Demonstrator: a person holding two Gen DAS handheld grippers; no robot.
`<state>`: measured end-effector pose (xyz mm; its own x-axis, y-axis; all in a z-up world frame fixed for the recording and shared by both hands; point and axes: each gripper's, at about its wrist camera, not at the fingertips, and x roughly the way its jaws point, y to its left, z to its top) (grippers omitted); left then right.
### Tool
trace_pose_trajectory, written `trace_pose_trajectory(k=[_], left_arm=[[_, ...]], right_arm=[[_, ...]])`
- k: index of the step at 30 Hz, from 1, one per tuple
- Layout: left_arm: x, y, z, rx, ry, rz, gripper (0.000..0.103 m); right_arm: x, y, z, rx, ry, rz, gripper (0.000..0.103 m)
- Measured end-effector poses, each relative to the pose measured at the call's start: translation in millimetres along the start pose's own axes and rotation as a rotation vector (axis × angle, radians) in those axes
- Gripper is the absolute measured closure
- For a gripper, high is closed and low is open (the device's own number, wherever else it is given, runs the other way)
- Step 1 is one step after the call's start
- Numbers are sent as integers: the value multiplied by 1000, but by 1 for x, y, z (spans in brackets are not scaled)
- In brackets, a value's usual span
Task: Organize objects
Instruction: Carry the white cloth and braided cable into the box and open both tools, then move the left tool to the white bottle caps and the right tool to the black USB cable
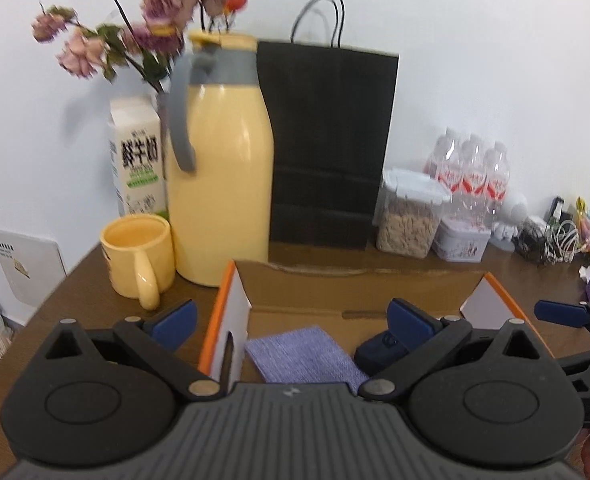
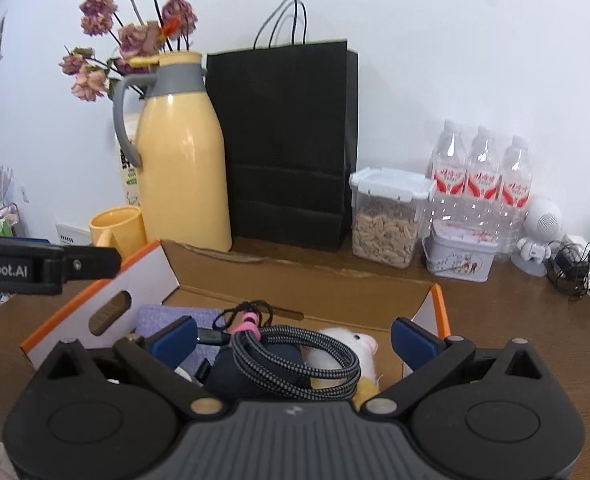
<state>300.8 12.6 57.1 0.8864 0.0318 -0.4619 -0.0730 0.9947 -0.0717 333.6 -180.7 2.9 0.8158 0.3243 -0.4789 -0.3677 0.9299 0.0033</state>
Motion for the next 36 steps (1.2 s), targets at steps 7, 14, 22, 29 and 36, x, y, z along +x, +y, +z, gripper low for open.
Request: trace_pose_trajectory(k=[7,14,22,29,36], left_arm=[[-36,2,-8,9,-48,27,0],[-69,8,-23,4,-36,49,0],[-100,12,-47,24,-18,85,0],[-115,24,-70,23,23,129,0],[-122,40,-95,18,78,160,0]], right_arm=[[-33,5,-3,-6,-40,1,0],[-68,6,-19,0,-41,-10,0],[-99,3,-52,3,9,-37,0],[-111,-5,-87,10,93,-59,0],[-109,-7,-120,12,180,-65,0]])
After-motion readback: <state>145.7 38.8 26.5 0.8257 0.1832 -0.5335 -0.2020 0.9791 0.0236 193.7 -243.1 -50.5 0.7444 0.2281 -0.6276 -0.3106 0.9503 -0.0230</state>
